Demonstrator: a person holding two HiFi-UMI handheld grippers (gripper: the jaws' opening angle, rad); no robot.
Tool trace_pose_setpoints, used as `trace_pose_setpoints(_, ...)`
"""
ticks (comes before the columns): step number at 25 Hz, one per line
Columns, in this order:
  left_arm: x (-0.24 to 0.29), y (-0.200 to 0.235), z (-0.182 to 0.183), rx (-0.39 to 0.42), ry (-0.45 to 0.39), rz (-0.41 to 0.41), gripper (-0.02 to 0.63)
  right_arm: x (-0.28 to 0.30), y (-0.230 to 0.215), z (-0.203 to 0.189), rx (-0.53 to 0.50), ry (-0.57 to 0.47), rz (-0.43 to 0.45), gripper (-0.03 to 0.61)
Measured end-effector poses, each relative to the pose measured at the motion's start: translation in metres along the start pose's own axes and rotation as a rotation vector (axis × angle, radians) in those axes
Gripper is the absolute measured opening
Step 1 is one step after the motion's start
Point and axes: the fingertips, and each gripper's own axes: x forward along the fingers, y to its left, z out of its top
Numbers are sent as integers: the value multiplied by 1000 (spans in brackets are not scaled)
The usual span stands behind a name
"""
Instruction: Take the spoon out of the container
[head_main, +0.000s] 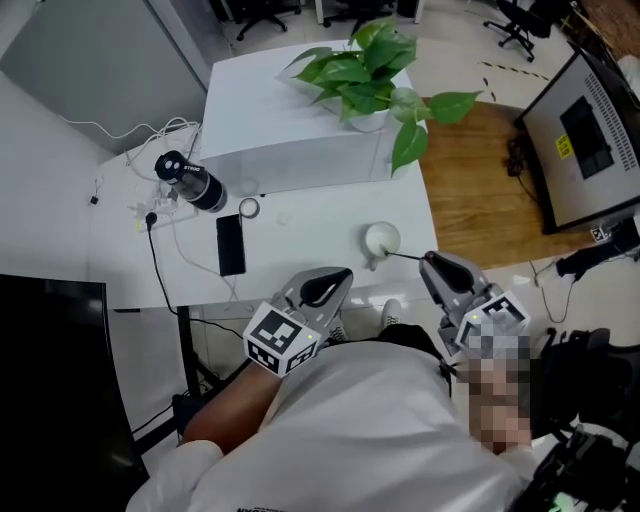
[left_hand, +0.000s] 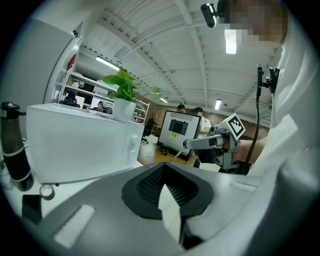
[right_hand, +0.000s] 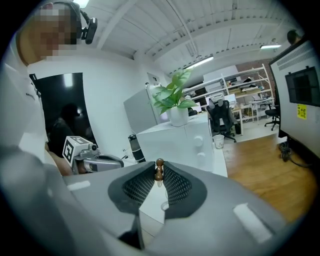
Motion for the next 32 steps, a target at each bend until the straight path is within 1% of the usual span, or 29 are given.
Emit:
trace_pose_setpoints(3, -5, -5, -6, 0, 0, -12, 4, -5, 9, -3, -2, -8, -11, 58)
trace_pose_setpoints(8, -12, -19, -11, -8, -15, 8, 5, -21, 19, -12, -16, -1, 6, 58)
trace_pose_setpoints(12, -13, -38, -12, -7, -34, 43, 4, -39, 21, -17, -24, -2, 35, 58)
trace_pose_setpoints(16, -11, -61, -16, -12, -52, 96, 3, -66, 21, -17, -54, -4, 77, 58)
trace_pose_setpoints(21, -12, -100, -22, -6, -72, 154, 4, -111, 16, -22, -74, -20, 112, 57)
trace_pose_setpoints(25, -12, -134, -31, -25, -85, 188, 3, -145, 19, -34, -80, -26, 141, 57)
trace_pose_setpoints(32, -14, -200, -52, 9, -89, 242, 3, -199, 27, -60, -78, -31, 185, 57)
